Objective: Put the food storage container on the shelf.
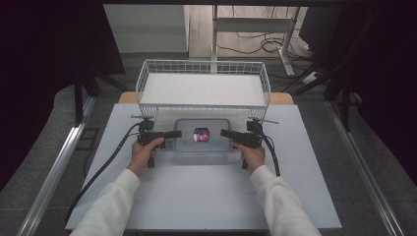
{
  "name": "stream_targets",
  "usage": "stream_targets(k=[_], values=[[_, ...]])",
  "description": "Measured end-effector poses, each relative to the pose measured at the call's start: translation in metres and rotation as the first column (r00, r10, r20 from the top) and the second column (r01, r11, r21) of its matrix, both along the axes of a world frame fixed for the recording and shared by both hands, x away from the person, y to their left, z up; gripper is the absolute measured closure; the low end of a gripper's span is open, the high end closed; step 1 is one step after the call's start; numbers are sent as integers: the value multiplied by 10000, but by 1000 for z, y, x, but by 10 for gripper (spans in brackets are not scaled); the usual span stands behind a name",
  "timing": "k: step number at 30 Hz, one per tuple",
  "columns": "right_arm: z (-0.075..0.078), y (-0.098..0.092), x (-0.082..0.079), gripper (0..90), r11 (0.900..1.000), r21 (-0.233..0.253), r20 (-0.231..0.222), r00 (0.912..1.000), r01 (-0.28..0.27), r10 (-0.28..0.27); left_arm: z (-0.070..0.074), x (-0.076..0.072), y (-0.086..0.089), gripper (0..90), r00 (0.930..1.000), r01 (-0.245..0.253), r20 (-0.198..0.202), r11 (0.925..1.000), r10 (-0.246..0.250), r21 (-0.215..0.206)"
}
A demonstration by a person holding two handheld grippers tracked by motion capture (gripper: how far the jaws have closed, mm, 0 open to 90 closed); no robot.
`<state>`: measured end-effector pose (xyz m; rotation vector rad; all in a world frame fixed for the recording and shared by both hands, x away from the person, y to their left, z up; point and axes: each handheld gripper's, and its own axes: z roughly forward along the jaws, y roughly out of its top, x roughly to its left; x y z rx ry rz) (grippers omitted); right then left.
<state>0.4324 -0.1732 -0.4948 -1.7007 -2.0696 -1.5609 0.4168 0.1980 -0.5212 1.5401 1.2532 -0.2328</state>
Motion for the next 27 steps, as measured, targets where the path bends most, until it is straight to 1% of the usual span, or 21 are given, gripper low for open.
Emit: stream_targets(k=[1,3,5,6,7,8,10,12,14,15,16,17,18,19,20,21,22,24,25,26,27], values=[[0,0,-1,409,9999,-111,80,9999,102,-101,1,-1,0,442,10000,-31,13,9999,30,157],[1,-1,-5,361,9994,-207,110,9995,285,-283,3,-3,0,392,9998,-161,99,9991,157,405],[3,-4,-9,355,9980,-409,314,9984,487,-475,7,-7,0,367,9984,-319,498,9973,286,668],[4,-5,-11,355,9973,-544,462,9979,486,-461,10,-10,0,359,9987,-259,446,9979,232,599],[6,-6,-14,355,9971,-614,639,9971,443,-404,11,-12,1,350,9982,-187,587,9971,144,739],[8,-7,-18,351,9964,-716,696,9967,461,-412,14,-14,-1,343,9972,-320,702,9967,268,742],[12,-11,-25,349,9941,-1005,933,9951,412,-318,18,-22,-1,327,9956,-312,914,9927,205,1164],[17,-15,-34,350,9906,-1325,1198,9927,331,-171,23,-32,0,315,9929,-375,1175,9886,204,1459],[23,-20,-45,362,9844,-1747,1594,9872,203,80,26,-43,2,310,9900,-333,1406,9853,95,1678],[25,-21,-51,378,9795,-2013,1801,9832,80,290,27,-49,4,313,9892,-268,1466,9853,18,1687],[28,-22,-58,401,9719,-2354,1980,9787,-55,535,28,-57,5,315,9881,-190,1537,9828,-96,1836],[29,-23,-66,437,9634,-2672,2188,9723,-216,825,28,-65,7,316,9854,-50,1673,9778,-307,2094],[31,-23,-73,467,9542,-2955,2336,9650,-463,1192,28,-73,7,320,9826,45,1789,9706,-489,2408],[31,-23,-80,486,9454,-3187,2460,9574,-677,1514,27,-81,8,322,9796,101,1912,9647,-624,2631],[31,-23,-86,505,9359,-3406,2506,9508,-898,1824,27,-89,9,323,9775,129,1992,9616,-699,2743],[31,-23,-92,522,9288,-3534,2550,9437,-1118,2107,26,-96,8,321,9759,184,2032,9576,-798,2874],[30,-23,-97,538,9233,-3616,2560,9384,-1295,2319,26,-102,8,320,9741,249,2068,9528,-911,3026],[29,-22,-105,584,9107,-3838,2655,9264,-1525,2670,27,-112,7,319,9736,375,2027,9489,-1054,3135],[27,-21,-108,606,9029,-3968,2627,9221,-1651,2841,28,-117,7,318,9735,464,1987,9484,-1134,3135],[26,-20,-110,636,8972,-4042,2566,9195,-1779,2979,28,-121,6,316,9732,543,1952,9462,-1216,3190],[24,-19,-111,676,8943,-4049,2473,9188,-1905,3077,28,-125,5,316,9741,599,1873,9432,-1268,3269]])
